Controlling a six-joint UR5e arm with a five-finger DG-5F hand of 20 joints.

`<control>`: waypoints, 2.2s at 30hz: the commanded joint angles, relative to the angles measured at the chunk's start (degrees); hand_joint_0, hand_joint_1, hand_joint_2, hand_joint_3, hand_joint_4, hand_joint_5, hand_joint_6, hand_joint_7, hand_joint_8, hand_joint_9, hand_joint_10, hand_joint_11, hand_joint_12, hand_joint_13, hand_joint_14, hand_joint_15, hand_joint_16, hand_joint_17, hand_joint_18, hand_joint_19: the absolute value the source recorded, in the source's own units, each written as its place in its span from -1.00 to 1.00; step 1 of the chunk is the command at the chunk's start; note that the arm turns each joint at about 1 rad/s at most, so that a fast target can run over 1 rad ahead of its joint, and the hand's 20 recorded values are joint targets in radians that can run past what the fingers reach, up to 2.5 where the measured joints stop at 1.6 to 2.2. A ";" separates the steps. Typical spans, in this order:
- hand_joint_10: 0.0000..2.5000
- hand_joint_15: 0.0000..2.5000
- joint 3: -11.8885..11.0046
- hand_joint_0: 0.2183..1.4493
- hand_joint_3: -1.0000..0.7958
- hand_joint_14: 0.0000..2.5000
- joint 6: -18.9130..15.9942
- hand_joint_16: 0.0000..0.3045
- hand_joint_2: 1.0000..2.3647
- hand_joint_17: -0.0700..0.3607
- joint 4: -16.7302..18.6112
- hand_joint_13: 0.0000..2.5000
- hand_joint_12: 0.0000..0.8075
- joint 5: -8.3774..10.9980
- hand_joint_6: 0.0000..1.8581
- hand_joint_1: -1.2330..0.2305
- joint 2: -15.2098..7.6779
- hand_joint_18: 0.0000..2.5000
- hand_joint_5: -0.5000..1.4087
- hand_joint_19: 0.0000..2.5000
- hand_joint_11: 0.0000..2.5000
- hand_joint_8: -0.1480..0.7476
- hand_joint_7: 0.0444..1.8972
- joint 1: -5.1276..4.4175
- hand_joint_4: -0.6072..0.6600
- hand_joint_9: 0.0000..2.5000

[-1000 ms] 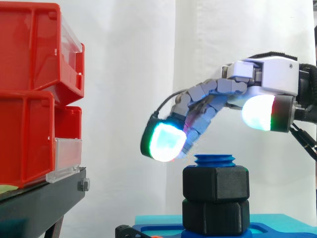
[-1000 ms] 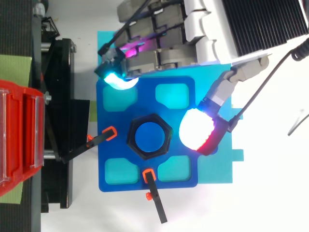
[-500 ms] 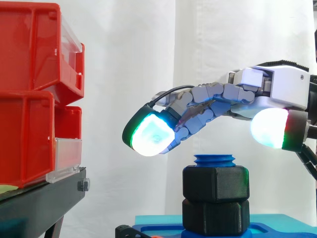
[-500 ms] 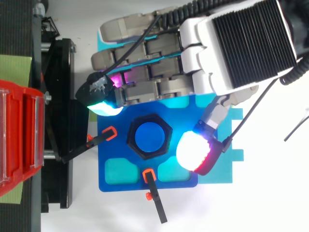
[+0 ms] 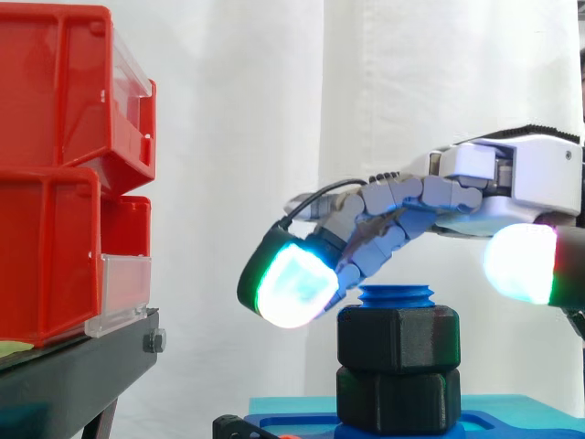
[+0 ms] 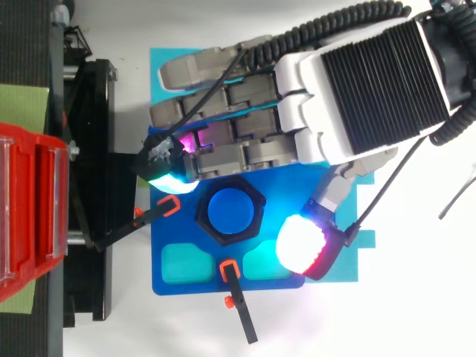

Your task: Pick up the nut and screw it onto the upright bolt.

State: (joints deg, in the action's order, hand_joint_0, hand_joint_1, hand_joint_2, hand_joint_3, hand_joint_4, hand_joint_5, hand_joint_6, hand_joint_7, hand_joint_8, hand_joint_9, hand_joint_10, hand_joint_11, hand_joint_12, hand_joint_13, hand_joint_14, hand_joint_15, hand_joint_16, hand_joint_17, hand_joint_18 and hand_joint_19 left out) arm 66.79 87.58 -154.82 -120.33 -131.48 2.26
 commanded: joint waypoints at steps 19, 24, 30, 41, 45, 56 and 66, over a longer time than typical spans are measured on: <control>-1.00 -1.00 0.01 -0.62 -0.44 -1.00 0.04 -0.80 -1.00 -0.36 -2.94 -0.60 -0.38 0.01 -0.46 0.43 0.00 -0.90 -0.49 -1.00 -1.00 -0.24 0.25 -0.33 0.31 -0.55; -1.00 -1.00 0.01 -0.62 -0.44 -1.00 0.04 -0.80 -1.00 -0.36 -2.94 -0.57 -0.38 0.01 -0.46 0.43 0.00 -0.87 -0.48 -1.00 -1.00 -0.23 0.40 -0.33 0.25 -0.53; -1.00 -1.00 0.10 -0.61 -0.44 -1.00 -0.05 -0.80 -1.00 -0.36 -2.68 -0.55 -0.40 0.01 -0.46 0.43 0.00 -0.85 -0.47 -1.00 -1.00 -0.22 0.55 0.02 0.19 -0.49; -1.00 -1.00 0.01 -0.61 -0.44 -1.00 -0.13 -0.80 -1.00 -0.36 -2.85 -0.52 -0.41 -0.17 -0.46 0.43 0.00 -0.81 -0.46 -1.00 -1.00 -0.21 0.66 0.37 0.14 -0.47; -1.00 -1.00 0.10 -0.61 -0.44 -1.00 -0.13 -0.80 -1.00 -0.36 -2.85 -0.51 -0.42 -0.26 -0.46 0.43 0.00 -0.79 -0.45 -1.00 -1.00 -0.21 0.68 0.46 0.14 -0.46; -1.00 -1.00 0.10 -0.60 -0.44 -1.00 -0.13 -0.82 -1.00 -0.39 -2.94 -0.41 -0.50 -0.26 -0.46 0.41 0.00 -0.67 -0.42 -0.95 -1.00 -0.20 0.67 0.81 0.09 -0.32; -1.00 -1.00 0.01 -0.60 -0.44 -1.00 -0.13 -0.83 -1.00 -0.41 -2.85 -0.35 -0.55 -0.34 -0.44 0.40 0.00 -0.61 -0.41 -0.92 -1.00 -0.19 0.63 1.16 0.07 -0.23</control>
State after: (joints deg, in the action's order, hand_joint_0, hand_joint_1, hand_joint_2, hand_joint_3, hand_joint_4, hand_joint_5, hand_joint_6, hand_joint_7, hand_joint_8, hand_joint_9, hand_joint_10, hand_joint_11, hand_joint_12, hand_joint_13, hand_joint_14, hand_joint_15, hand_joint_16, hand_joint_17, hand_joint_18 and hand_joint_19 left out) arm 66.82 87.45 -157.72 -120.67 -131.49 3.37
